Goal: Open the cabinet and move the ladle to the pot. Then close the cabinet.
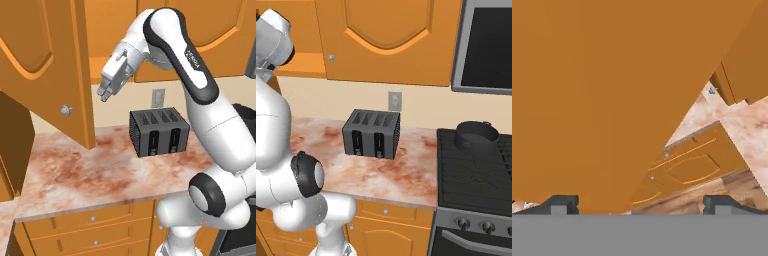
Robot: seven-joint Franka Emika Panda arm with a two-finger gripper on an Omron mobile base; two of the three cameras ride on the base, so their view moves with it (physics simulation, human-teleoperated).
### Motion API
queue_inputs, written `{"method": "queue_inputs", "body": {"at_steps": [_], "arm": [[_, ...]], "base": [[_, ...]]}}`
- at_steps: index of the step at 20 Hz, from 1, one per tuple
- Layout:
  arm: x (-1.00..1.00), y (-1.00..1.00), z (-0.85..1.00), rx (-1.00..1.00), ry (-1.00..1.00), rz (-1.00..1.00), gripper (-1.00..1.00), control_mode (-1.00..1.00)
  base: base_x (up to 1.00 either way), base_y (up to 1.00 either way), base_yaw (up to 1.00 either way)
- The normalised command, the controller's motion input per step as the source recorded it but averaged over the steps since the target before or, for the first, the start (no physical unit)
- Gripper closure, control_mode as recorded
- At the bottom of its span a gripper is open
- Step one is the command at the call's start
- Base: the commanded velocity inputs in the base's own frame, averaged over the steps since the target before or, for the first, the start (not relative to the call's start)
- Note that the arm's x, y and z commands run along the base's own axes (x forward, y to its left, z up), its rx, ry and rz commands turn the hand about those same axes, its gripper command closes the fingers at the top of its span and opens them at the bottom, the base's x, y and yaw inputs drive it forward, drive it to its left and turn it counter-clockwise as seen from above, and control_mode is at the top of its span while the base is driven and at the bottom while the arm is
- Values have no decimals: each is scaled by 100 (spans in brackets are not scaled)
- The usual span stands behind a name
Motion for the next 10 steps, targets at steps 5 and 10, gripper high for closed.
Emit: {"method": "queue_inputs", "body": {"at_steps": [5, 10], "arm": [[20, -76, 0, -35, -27, -28, -100, -100], [11, -75, 0, -32, -25, -33, -100, -100]], "base": [[0, 0, 0], [0, 0, 0]]}}
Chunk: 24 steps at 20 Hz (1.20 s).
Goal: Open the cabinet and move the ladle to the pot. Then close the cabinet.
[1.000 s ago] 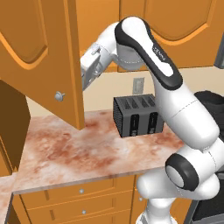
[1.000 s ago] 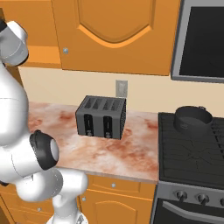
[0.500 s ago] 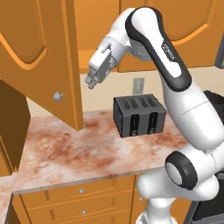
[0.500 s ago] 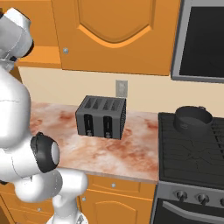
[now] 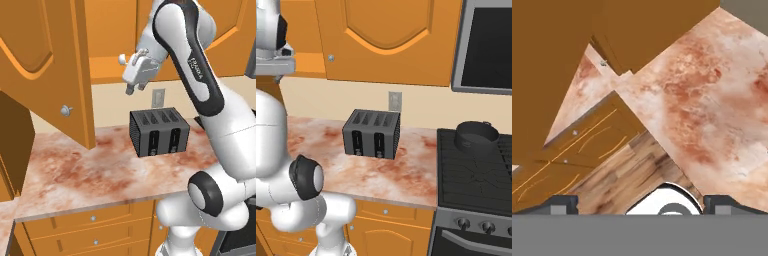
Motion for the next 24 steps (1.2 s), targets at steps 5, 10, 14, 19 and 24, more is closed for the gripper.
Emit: {"method": "queue_inputs", "body": {"at_steps": [5, 10, 14, 19, 24], "arm": [[27, -81, 0, -21, -13, -32, -100, -100], [39, -84, 0, -5, 0, -29, -100, -100], [34, -67, 0, 0, -2, -24, -100, -100], [9, -34, -22, 0, -24, -15, -100, -100], [-2, -8, -32, 0, -38, -11, -100, -100]], "base": [[0, 0, 0], [0, 0, 0], [0, 0, 0], [0, 0, 0], [0, 0, 0]]}}
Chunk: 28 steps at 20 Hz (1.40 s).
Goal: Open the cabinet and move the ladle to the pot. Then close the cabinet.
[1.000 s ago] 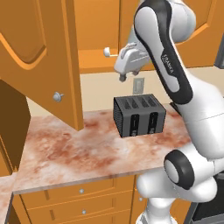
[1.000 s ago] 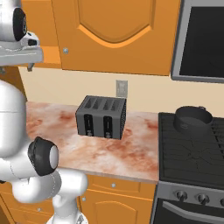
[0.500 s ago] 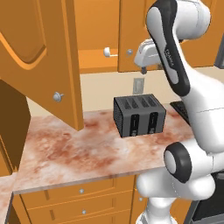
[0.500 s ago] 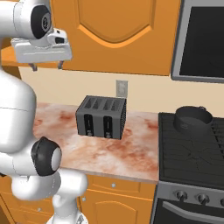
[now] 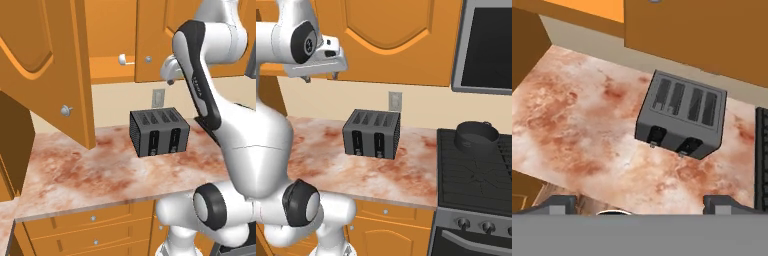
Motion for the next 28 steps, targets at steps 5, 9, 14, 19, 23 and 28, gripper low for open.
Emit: {"method": "queue_inputs", "body": {"at_steps": [5, 9, 14, 19, 23, 28], "arm": [[19, -3, -3, 0, -21, -12, -100, -100], [56, 0, 11, 0, -3, -12, -100, -100], [55, 2, 29, 2, 1, -11, -100, -100], [35, 18, 31, 4, 5, -8, -100, -100], [15, 28, 16, 2, 2, -6, -100, -100], [17, 22, 1, 0, 0, -5, -100, -100]], "base": [[0, 0, 0], [0, 0, 0], [0, 0, 0], [0, 0, 0], [0, 0, 0], [0, 0, 0]]}}
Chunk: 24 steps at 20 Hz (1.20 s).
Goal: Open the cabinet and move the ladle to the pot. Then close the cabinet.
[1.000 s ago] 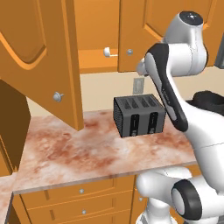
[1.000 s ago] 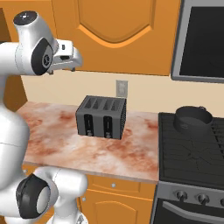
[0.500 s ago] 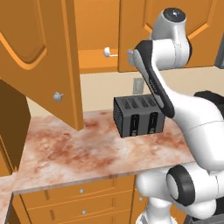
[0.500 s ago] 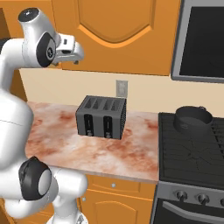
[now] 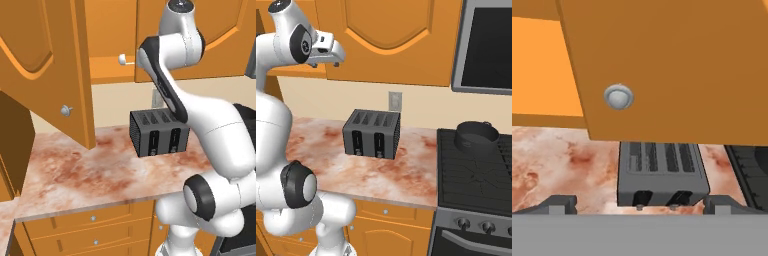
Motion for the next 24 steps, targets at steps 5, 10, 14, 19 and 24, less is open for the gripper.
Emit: {"method": "queue_inputs", "body": {"at_steps": [5, 10, 14, 19, 24], "arm": [[26, 4, 0, 0, 0, -5, -100, -100], [33, 0, 0, 0, 0, -4, -100, -100], [31, 0, 0, 3, 0, -2, -100, -100], [25, 1, 0, 4, 0, -1, -100, -100], [26, 0, 0, 4, 0, 0, -100, -100]], "base": [[0, 0, 0], [0, 0, 0], [0, 0, 0], [0, 0, 0], [0, 0, 0]]}}
